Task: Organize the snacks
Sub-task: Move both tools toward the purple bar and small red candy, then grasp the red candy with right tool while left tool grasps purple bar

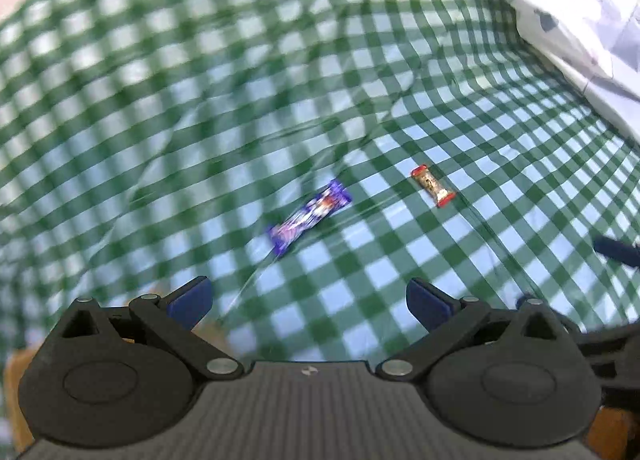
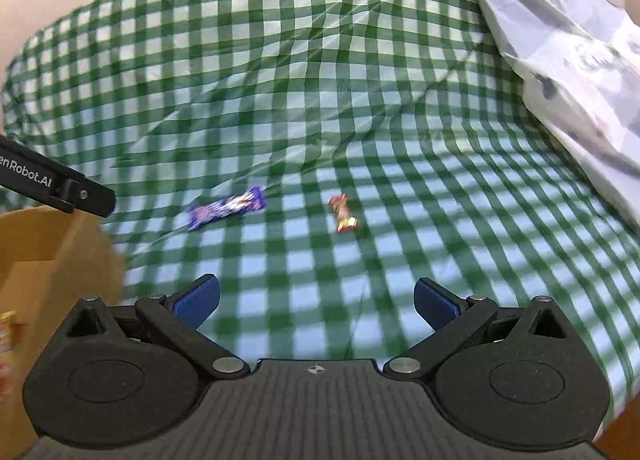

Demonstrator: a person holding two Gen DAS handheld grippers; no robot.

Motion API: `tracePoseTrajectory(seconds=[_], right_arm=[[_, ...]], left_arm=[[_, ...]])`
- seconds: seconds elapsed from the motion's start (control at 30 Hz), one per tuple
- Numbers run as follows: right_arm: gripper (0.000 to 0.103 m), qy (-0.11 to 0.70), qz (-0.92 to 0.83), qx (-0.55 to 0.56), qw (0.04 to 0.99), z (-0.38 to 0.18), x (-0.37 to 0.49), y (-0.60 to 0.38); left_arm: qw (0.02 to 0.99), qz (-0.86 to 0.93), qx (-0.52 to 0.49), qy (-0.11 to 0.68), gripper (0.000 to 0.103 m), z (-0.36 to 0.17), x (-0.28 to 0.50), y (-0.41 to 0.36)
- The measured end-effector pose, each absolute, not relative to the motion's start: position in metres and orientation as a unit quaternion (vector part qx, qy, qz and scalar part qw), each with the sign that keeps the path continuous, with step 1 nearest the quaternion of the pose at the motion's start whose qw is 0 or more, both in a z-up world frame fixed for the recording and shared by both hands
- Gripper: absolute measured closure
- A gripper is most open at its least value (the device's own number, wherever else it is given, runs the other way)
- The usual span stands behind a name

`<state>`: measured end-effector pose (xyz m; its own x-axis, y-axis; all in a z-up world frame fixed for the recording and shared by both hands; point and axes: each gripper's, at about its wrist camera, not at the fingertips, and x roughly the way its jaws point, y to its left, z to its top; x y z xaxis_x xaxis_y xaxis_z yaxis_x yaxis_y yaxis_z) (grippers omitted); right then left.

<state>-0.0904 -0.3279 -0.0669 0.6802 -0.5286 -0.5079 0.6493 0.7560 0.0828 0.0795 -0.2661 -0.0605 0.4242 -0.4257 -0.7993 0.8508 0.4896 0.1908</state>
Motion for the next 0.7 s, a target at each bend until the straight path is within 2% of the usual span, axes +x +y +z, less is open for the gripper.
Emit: tracePoseTrajectory(seconds=[0.3, 0.6, 0.63, 0.67, 0.7], right_arm=[[0.001, 0.267, -0.323, 0.106, 0.902, -0.139, 0.026, -0.452], [0.001, 0.280, -0.306, 0.096, 0.905, -0.184, 0.088, -0.500], [0.001, 0.270, -0.307, 0.103, 0.907, -0.184, 0.084, -0.503], [0.001, 0.269, -0.307, 0.100, 0.907, -0.184, 0.084, -0.503], [0.003, 0.267, -0.305, 0.094, 0.909, -0.185, 0.083, -0.501]], left_arm=[[0.742, -0.414, 0.306, 0.428, 0.000, -0.167, 0.173, -0.366], [0.730, -0.383, 0.317, 0.468, 0.000, -0.216, 0.213, -0.406], [0.732, -0.385, 0.312, 0.468, 0.003, -0.216, 0.215, -0.405], [0.737, -0.385, 0.306, 0.464, 0.010, -0.214, 0.216, -0.403], [0.739, -0.387, 0.299, 0.463, 0.033, -0.211, 0.217, -0.400]])
